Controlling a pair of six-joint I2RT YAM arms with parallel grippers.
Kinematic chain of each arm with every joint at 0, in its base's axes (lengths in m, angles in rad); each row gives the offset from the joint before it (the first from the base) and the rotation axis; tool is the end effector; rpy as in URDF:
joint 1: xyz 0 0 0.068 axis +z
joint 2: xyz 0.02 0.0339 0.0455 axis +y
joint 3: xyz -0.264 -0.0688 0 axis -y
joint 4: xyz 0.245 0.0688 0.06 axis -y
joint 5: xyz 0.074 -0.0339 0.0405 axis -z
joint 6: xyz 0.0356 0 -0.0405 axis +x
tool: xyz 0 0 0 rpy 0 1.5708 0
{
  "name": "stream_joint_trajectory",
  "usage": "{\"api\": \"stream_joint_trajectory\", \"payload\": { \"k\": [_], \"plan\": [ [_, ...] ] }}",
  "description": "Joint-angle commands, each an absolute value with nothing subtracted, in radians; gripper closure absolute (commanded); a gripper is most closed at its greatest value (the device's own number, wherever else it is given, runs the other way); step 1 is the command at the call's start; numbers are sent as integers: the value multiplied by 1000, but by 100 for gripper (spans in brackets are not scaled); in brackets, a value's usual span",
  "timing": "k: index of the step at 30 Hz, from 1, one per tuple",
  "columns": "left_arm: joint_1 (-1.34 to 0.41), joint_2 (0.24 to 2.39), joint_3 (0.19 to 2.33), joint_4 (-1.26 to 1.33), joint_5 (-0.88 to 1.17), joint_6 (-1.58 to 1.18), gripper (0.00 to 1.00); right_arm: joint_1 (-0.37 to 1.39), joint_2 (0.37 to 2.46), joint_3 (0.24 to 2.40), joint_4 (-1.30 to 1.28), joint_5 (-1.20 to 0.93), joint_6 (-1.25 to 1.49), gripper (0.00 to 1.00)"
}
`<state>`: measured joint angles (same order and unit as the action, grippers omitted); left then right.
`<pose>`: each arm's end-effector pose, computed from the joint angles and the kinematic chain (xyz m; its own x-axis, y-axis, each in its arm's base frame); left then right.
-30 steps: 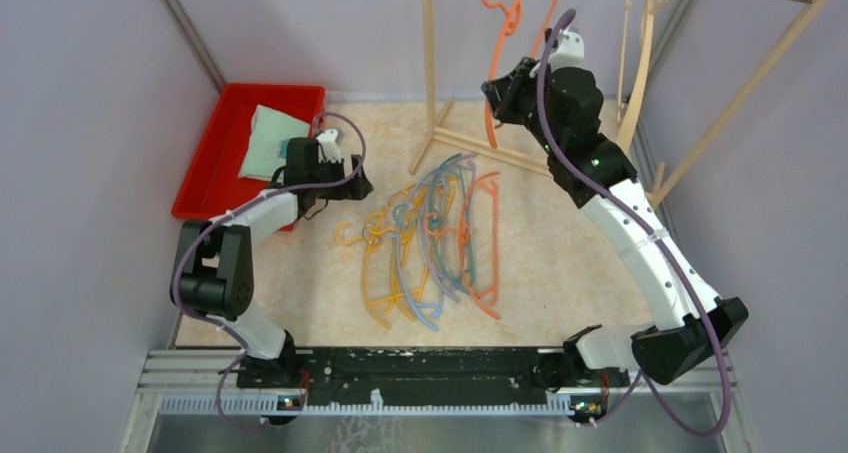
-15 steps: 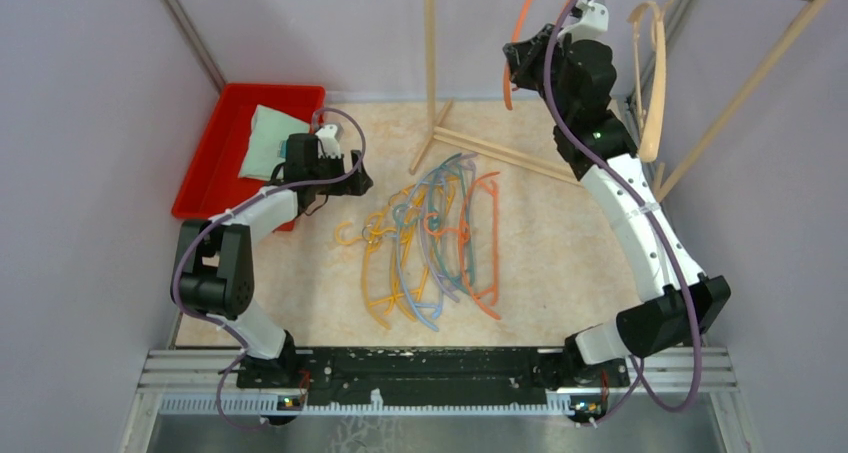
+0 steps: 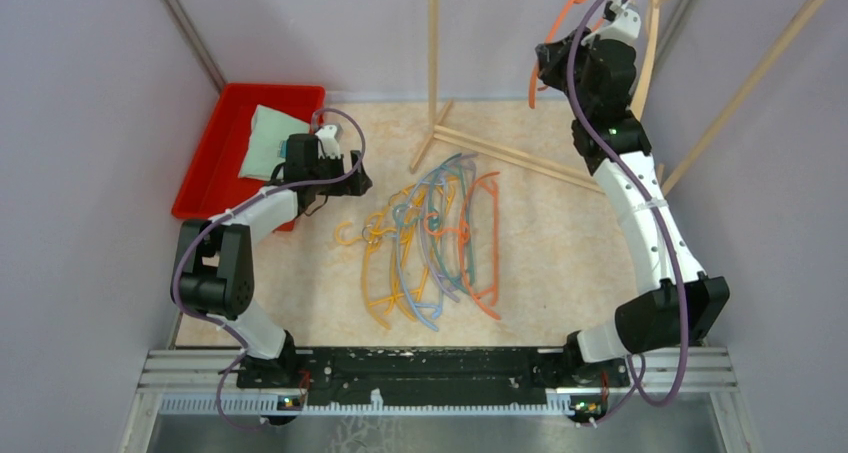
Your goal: Organize the hangers
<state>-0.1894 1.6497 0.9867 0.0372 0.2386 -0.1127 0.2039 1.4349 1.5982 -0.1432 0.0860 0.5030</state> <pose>0.3508 -0.0758 0.2096 -0.6134 0.0063 -0.7898 0.3040 0.9248 -0.2287 0.3195 0.0629 0.4763 -0.0395 0.4823 -0.8751 -0.1126 0.8681 0.4835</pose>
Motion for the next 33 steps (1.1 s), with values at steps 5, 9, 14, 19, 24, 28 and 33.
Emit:
{"api": "stream_joint_trajectory", "payload": {
  "k": [5,9,14,19,24,28,33],
  "plan": [
    [-190,1670,1011,31,251,-114,0,191,1312,1495,-163,114,557,91],
    [-190,1676,1017,32,257,-111,0,191,1244,1454,-193,118,552,62],
    [-190,1681,1014,46,273,-120,0,192,1172,1445,-241,107,523,31],
    [-190,1694,1015,62,281,-123,0,199,1071,1428,-281,35,499,17],
    [-189,1718,1022,82,284,-127,0,207,971,1461,-314,-20,439,17],
    [-190,1742,1038,96,295,-138,0,214,962,1540,-347,-47,400,16],
    [-190,1766,1050,118,305,-158,0,270,1081,1621,-386,-260,355,20]
  ]
}}
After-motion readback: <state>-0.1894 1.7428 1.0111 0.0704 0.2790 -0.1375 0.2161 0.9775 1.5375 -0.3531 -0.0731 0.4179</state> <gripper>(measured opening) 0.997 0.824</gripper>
